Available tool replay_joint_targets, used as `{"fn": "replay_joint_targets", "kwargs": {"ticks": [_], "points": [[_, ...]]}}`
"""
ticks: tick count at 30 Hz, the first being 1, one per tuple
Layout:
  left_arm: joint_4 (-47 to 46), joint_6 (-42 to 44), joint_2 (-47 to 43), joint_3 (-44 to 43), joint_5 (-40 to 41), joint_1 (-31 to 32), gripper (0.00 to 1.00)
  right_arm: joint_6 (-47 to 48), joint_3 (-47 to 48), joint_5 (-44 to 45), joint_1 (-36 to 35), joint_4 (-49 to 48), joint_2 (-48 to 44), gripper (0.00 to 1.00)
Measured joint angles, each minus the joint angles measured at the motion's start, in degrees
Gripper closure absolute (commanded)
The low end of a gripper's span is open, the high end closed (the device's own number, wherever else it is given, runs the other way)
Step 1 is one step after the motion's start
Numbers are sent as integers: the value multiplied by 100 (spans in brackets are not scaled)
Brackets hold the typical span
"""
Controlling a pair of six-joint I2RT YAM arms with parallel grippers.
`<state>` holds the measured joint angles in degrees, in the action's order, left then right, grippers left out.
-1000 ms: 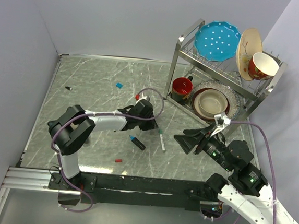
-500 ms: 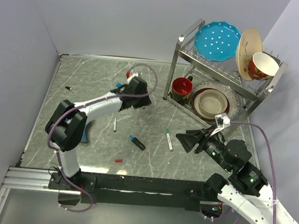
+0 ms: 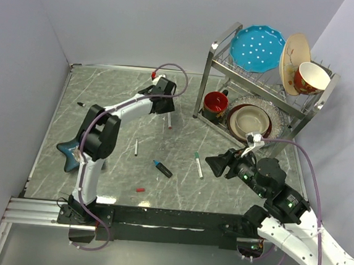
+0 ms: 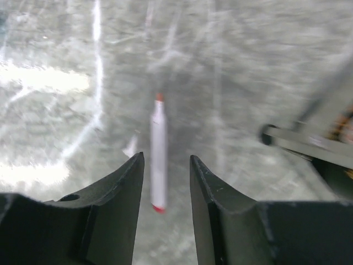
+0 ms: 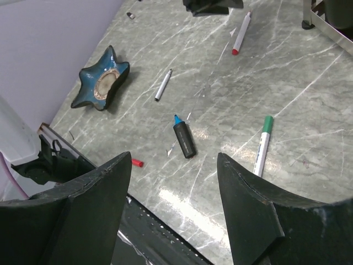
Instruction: Insert the pens into the pen caps
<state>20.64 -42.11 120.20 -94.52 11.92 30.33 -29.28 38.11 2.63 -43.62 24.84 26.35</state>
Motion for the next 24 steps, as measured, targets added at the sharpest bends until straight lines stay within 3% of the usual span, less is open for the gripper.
{"fn": "replay_joint_targets", "kwargs": {"ticks": [7, 17, 24], "points": [[341, 269, 704, -557, 109, -85, 59, 39, 0, -2, 0, -116, 131, 31], [479, 507, 1071, -898, 120, -83, 60, 44, 0, 0, 0, -168, 223, 32], [553, 549, 1198, -1062, 177, -83, 65, 46, 0, 7, 0, -168, 234, 33]]}}
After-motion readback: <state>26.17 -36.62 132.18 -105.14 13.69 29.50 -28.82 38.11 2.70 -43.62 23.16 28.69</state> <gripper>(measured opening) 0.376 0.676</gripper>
